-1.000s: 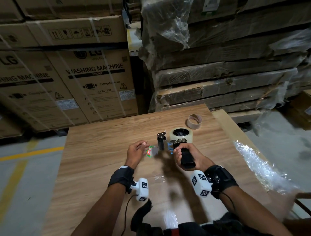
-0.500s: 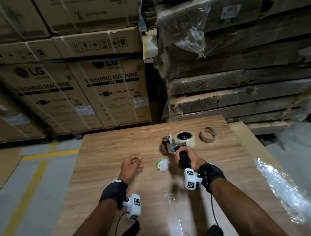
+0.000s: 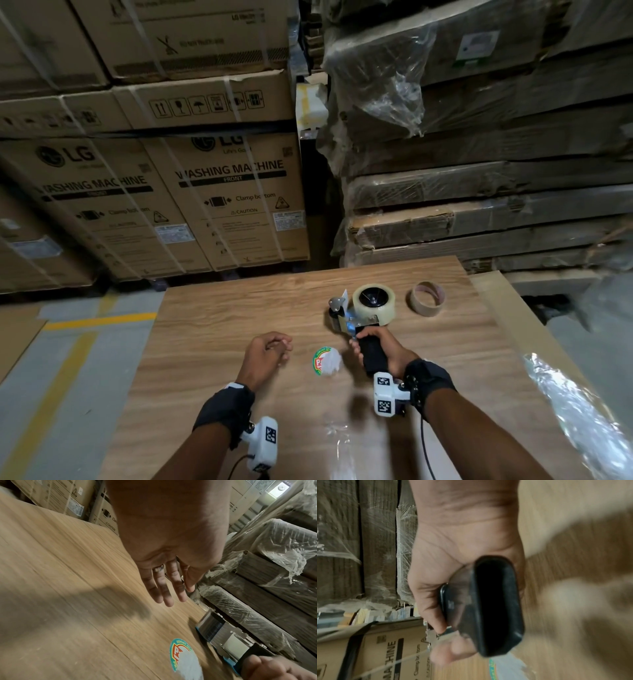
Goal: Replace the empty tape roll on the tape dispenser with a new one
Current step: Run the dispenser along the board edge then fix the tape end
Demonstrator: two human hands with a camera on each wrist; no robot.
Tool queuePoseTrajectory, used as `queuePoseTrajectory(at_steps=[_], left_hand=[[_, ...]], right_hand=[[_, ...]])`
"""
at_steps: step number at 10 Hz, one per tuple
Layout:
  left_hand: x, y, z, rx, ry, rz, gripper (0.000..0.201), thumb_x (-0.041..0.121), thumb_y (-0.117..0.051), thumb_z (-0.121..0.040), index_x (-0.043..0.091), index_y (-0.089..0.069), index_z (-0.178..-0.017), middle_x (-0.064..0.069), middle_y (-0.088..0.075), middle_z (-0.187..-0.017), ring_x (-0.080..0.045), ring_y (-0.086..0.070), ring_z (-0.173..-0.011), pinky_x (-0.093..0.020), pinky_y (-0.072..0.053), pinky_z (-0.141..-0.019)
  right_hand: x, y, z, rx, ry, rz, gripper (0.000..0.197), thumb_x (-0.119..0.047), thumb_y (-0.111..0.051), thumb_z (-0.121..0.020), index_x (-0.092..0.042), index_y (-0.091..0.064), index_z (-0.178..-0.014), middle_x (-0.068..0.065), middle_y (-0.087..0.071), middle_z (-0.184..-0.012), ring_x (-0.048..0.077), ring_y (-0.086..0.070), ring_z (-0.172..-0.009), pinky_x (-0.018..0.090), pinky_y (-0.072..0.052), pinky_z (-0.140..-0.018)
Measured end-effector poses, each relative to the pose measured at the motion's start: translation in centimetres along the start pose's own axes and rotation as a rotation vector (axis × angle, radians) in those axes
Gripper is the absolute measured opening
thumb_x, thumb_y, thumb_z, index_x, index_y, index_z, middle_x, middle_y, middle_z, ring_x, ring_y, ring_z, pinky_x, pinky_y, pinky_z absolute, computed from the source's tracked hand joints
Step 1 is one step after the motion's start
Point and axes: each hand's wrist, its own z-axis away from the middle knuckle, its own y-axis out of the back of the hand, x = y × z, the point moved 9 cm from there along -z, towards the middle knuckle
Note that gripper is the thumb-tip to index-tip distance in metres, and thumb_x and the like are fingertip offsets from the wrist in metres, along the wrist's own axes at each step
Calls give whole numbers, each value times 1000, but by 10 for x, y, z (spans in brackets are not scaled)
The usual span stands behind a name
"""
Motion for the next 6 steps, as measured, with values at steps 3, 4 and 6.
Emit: queuePoseTrajectory(at_steps=[3,4,6], left_hand=[[9,-13,-6,-71,-68,-184,19,9,-63,-86,23,-75,-88,-6,-78,-83,-17,-68,-71,-24,-50,-68],[24,-14,2,-48,-125,-263,22,2,-64,-86,20,-75,-89,-3,-77,-86,-7,-67,-74,-23,-51,-73],[42,-16,10,-68,-205,-441,28,9,-64,-86,18,-72,-112,0,-73,-109,-9,-67,-100,-27,-49,-97]], right_hand=[[16,29,2,118,54,97,14,-12,-56,-86,-6,-61,-75,11,-63,-74,21,-61,-55,26,-50,-51],[13,51,-1,205,120,246,26,-18,-72,-69,-1,-71,-89,17,-70,-86,28,-66,-68,32,-53,-61],[-26,62,52,555,300,700,20,-29,-72,-69,-12,-63,-65,4,-57,-60,20,-51,-56,27,-39,-53]])
